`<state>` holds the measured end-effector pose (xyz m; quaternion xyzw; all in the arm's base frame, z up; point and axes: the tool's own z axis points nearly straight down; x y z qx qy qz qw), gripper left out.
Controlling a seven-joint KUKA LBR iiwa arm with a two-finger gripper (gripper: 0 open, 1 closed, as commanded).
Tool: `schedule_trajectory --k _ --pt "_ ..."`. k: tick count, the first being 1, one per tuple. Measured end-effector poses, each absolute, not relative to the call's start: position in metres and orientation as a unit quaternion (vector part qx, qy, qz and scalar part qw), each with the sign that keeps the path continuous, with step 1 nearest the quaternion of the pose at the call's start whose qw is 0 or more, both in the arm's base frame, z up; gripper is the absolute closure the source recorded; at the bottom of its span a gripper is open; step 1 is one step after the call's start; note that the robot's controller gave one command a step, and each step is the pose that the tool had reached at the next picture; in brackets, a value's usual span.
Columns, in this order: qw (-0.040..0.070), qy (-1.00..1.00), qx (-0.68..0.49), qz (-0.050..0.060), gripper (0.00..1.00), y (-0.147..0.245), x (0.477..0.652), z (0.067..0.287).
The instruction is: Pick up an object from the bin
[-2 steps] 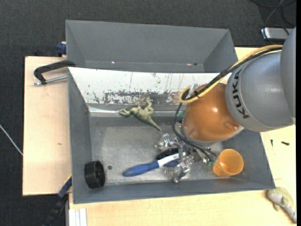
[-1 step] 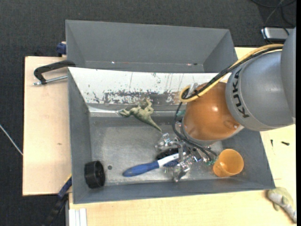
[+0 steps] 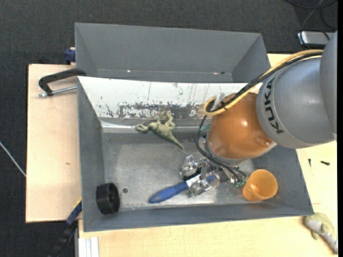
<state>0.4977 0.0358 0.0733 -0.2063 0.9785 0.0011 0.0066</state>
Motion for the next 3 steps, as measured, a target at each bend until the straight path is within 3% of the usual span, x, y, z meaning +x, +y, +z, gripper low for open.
schedule_trajectory --k 2,3 --pt "0.004 0.978 -0.206 0.0 1.0 0.038 0.501 0.151" --pt "0.003 0.979 -0.206 0.0 1.0 0.039 0.502 0.161"
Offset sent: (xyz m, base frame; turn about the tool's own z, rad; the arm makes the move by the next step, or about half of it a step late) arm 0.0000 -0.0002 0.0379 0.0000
